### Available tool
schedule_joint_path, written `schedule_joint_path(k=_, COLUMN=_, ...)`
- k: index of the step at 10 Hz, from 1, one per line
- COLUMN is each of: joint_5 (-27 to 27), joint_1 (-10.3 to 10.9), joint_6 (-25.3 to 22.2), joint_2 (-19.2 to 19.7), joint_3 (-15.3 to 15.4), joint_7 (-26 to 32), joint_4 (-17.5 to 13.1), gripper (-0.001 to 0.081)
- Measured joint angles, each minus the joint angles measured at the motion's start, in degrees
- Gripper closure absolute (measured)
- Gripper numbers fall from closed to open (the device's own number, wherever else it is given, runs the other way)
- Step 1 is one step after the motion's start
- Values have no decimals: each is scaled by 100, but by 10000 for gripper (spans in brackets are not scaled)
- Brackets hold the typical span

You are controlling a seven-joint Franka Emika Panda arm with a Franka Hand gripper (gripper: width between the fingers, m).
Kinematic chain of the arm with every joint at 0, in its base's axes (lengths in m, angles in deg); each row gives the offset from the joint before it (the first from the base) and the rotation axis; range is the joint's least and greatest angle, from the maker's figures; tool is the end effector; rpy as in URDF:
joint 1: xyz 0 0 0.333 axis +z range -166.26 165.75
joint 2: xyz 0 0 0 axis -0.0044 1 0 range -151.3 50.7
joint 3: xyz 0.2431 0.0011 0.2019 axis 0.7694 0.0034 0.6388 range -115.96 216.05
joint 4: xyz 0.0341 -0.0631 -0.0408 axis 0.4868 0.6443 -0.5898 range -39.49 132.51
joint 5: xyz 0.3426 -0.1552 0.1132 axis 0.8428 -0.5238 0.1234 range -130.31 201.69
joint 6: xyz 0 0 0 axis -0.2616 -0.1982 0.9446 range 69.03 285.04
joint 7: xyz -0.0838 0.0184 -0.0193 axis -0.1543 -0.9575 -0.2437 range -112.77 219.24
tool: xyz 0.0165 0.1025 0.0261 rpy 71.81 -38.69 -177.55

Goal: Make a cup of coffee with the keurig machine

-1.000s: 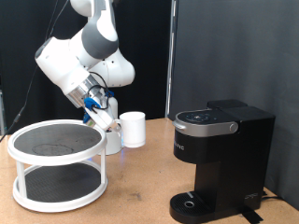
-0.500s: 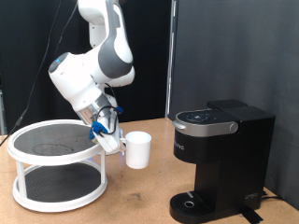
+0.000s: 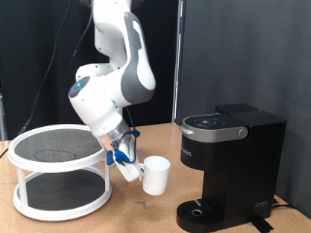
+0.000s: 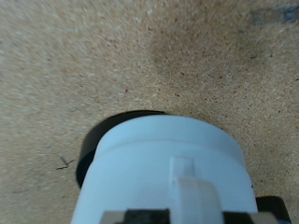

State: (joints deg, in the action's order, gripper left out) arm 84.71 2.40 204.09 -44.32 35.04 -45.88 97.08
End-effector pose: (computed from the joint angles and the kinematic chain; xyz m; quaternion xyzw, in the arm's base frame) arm 0.4544 -0.0892 0.2445 -0.2475 0.9306 0.2417 0.1200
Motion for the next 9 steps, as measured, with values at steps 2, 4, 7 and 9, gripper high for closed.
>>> schedule_joint_path(k=2, joint_5=484, joint_1=105, joint_6=386, joint_2=211, joint_3=274, joint_7=247, joint_4=35, gripper=805)
schedule_joint_path(k=4, joint_5=1105, joint_1=210, joint_6=774, joint_2=348, joint_3=569, joint_7=620, joint_4=80, gripper=805)
schedule_joint_path(k=7, joint_5=1685, joint_1=289, joint_6=1142, joint_2=498, joint_3=900, joint_7=881, joint_4=93, gripper=805)
schedule_joint_path(k=9, joint_5=2143, joint_1=292, joint_6=1342, joint_2=541, joint_3=1033, joint_7=1185, joint_4=93, gripper=805)
